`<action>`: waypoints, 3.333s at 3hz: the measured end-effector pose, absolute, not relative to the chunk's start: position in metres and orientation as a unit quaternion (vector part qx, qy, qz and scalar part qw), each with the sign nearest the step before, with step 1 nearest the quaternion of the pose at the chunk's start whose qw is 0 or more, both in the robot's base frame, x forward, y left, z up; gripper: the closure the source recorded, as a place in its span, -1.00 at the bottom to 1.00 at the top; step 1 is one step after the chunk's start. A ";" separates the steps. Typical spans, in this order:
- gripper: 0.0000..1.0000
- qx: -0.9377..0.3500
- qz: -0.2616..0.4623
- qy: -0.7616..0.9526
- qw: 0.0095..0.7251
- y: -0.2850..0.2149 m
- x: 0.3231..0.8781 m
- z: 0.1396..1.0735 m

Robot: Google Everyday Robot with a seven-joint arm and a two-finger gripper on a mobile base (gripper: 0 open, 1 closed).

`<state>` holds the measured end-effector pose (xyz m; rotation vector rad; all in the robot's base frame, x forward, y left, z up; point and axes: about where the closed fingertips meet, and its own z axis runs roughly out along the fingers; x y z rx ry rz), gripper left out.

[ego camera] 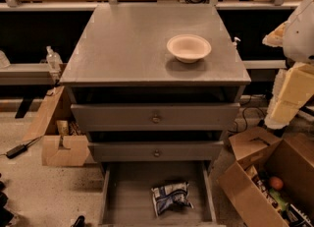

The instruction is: Pick blue chip bag from bottom drawer and place on counter

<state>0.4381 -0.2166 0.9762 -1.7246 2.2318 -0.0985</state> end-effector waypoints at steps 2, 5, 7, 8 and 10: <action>-1.00 -0.594 -0.005 0.782 0.187 -0.218 0.443 0.927; -1.00 -0.564 0.008 0.793 0.228 -0.266 0.470 0.685; -1.00 -0.556 -0.011 0.790 0.258 -0.267 0.489 0.685; -1.00 -0.553 0.014 0.786 0.277 -0.258 0.487 0.637; -1.00 -0.516 0.049 0.748 0.416 -0.249 0.522 0.523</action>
Offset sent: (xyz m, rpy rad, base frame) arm 0.0180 -0.0075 -0.1136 0.2069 -0.0281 -0.0285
